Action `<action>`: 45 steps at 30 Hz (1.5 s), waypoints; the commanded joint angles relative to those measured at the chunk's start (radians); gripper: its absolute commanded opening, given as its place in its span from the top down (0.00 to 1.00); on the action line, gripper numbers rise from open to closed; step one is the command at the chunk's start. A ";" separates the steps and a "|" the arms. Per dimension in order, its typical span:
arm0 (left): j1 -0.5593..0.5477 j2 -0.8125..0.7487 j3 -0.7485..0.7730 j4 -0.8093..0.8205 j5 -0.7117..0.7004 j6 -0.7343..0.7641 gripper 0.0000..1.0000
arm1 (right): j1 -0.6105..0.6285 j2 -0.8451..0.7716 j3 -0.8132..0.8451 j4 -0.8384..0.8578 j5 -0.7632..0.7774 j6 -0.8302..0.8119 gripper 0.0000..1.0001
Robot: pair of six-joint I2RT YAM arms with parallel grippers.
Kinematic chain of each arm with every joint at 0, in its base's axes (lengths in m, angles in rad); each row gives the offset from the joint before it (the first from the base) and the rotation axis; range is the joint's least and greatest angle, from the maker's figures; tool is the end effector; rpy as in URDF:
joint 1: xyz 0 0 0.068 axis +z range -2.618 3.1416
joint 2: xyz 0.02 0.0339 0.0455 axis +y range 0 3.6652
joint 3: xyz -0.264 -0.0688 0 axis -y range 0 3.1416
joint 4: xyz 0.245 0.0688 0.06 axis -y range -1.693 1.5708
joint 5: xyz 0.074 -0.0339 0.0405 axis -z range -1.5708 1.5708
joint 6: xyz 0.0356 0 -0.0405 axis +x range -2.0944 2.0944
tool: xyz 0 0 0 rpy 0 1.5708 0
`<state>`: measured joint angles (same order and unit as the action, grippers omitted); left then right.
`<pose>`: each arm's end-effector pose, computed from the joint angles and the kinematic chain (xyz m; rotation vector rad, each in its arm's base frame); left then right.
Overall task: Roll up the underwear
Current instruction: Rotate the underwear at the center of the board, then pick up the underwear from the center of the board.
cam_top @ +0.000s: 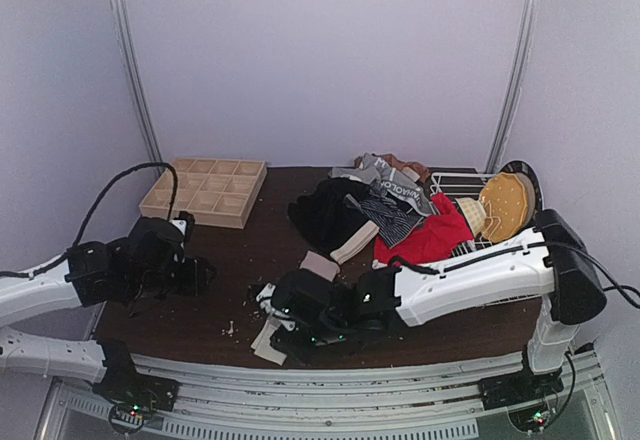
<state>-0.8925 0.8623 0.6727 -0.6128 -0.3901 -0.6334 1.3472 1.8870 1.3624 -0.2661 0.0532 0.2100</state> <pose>0.1200 -0.1273 0.2498 0.1156 2.3162 -0.3157 0.0953 0.4103 0.2158 -1.3068 2.0952 0.6661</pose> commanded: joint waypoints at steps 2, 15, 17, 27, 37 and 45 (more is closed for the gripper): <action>0.037 -0.061 -0.004 -0.003 0.024 -0.012 0.48 | 0.061 0.117 0.091 -0.069 0.099 0.013 0.54; 0.038 -0.093 -0.141 0.032 0.056 -0.107 0.48 | 0.079 0.272 0.229 -0.172 0.183 -0.002 0.55; 0.038 -0.097 -0.152 0.033 0.060 -0.115 0.48 | 0.079 0.285 0.238 -0.178 0.171 -0.003 0.56; 0.038 -0.087 -0.179 0.058 0.076 -0.129 0.48 | 0.071 0.347 0.273 -0.215 0.167 0.019 0.58; 0.038 -0.091 -0.201 0.071 0.083 -0.137 0.48 | 0.042 0.351 0.230 -0.206 0.126 0.058 0.79; 0.038 -0.080 -0.209 0.087 0.087 -0.140 0.48 | 0.010 0.325 0.183 -0.154 0.079 0.102 0.89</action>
<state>-0.8589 0.7788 0.4728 -0.5713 -0.3099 -0.7639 1.3926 2.2036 1.6005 -0.3935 0.1501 0.2741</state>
